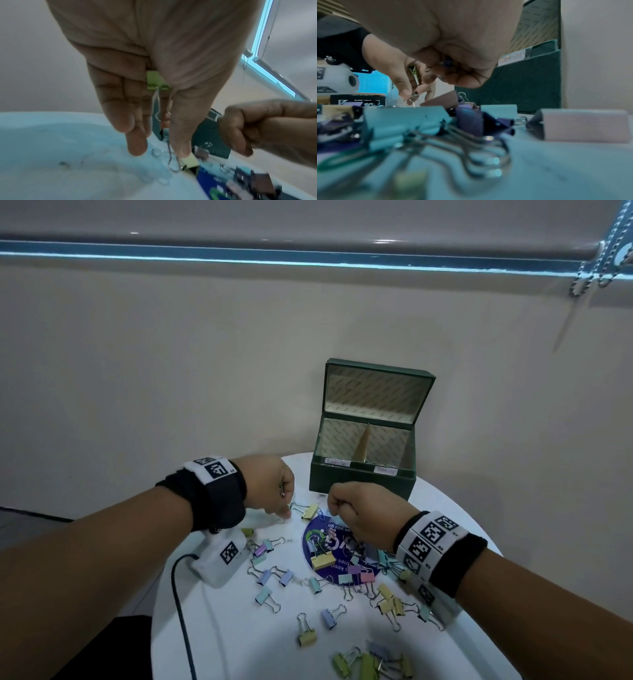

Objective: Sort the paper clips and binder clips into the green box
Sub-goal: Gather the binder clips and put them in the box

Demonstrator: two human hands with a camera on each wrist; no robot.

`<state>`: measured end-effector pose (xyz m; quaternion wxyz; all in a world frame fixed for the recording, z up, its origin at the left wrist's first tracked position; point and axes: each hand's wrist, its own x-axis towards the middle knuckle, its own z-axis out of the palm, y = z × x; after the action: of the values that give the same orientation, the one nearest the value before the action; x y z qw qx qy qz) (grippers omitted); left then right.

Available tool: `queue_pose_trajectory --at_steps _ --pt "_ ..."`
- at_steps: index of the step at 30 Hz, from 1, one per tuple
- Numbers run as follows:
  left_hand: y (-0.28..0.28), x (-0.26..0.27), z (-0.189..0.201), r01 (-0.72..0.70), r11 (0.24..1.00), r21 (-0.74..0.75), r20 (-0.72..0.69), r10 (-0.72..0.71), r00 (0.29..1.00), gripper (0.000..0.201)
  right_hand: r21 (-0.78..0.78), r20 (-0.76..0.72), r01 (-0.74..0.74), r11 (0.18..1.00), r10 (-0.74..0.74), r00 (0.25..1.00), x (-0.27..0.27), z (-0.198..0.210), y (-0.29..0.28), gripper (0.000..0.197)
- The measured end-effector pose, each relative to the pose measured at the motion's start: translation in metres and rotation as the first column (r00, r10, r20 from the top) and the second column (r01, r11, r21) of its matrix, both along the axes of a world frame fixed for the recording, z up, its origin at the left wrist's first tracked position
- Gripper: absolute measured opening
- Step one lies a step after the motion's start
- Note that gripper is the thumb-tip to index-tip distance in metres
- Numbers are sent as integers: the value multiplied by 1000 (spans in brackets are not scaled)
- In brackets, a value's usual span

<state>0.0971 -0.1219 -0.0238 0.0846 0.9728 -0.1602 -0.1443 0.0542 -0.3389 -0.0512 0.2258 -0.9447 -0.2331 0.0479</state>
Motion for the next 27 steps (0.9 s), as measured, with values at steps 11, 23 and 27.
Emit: queue_pose_trajectory --at_steps 11,23,27 --pt "-38 35 37 -42 816 -577 198 190 961 11 -217 -31 -50 975 44 999 3 -7 -2 19" --pt "-49 33 47 -20 805 -593 161 143 976 62 13 79 34 999 -35 996 5 -7 -7 11" --pt "-17 7 37 87 976 -201 329 -16 944 26 92 135 88 992 -100 986 5 -8 -6 2"
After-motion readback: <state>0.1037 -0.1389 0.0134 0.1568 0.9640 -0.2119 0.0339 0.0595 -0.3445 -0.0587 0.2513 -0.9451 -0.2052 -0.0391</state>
